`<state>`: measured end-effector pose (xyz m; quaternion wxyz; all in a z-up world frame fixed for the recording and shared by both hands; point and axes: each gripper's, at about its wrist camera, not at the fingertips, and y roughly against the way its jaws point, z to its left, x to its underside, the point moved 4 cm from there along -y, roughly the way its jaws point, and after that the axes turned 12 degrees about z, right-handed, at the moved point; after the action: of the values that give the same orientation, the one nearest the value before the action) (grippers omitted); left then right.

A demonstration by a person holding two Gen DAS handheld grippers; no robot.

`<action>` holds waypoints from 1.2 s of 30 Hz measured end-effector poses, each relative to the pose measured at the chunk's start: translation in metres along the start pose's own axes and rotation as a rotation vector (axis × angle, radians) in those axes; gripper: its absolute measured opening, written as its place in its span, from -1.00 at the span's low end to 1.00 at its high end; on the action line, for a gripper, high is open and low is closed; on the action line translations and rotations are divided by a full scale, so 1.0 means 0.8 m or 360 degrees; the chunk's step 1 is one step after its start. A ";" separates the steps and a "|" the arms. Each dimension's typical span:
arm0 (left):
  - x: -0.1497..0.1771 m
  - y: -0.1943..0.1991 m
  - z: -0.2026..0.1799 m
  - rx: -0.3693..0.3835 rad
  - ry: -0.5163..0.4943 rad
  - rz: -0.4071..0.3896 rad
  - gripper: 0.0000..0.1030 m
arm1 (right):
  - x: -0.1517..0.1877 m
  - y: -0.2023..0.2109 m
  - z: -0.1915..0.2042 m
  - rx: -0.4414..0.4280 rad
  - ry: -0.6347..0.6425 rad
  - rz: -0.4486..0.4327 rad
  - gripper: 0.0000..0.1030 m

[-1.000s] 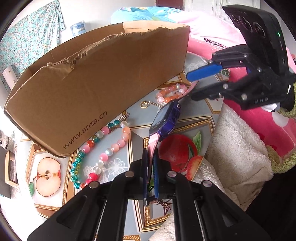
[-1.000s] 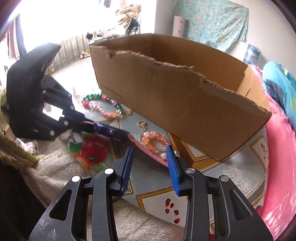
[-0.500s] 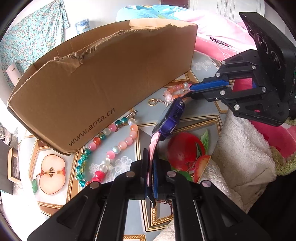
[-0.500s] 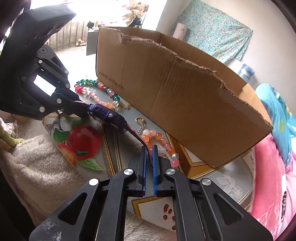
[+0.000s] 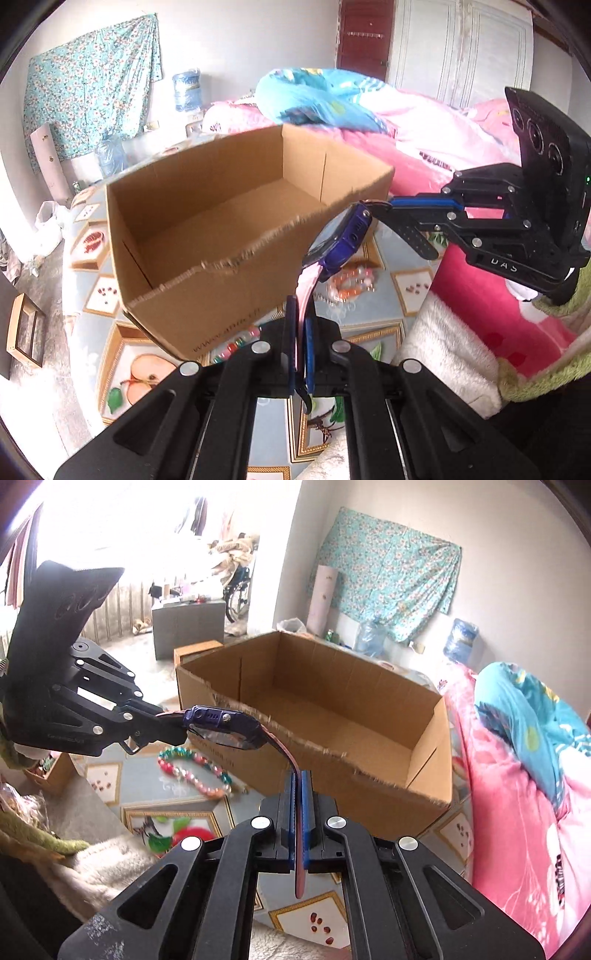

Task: Organize jewelry
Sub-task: 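Carry the pink watch into the cardboard box with the left tool and release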

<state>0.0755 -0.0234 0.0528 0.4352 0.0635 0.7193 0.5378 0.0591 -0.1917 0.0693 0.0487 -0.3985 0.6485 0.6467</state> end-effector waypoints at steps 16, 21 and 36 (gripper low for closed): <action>-0.145 -0.106 0.158 0.0118 0.0426 0.0481 -0.93 | -0.160 -0.194 -0.103 -0.0337 -0.0100 0.0701 -0.98; -0.151 -0.159 0.187 0.0112 0.0558 0.0731 -0.90 | -0.163 -0.261 -0.116 -0.0400 -0.0147 0.0978 -0.94; -0.185 -0.104 0.189 -0.0064 0.0520 0.0435 -0.09 | -0.169 -0.264 -0.144 -0.0253 -0.0139 0.0904 -0.76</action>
<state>0.3025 -0.0322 0.0604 0.2369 0.0638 0.7542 0.6091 0.3256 -0.1989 -0.0033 -0.1378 -0.1756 0.6787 0.6997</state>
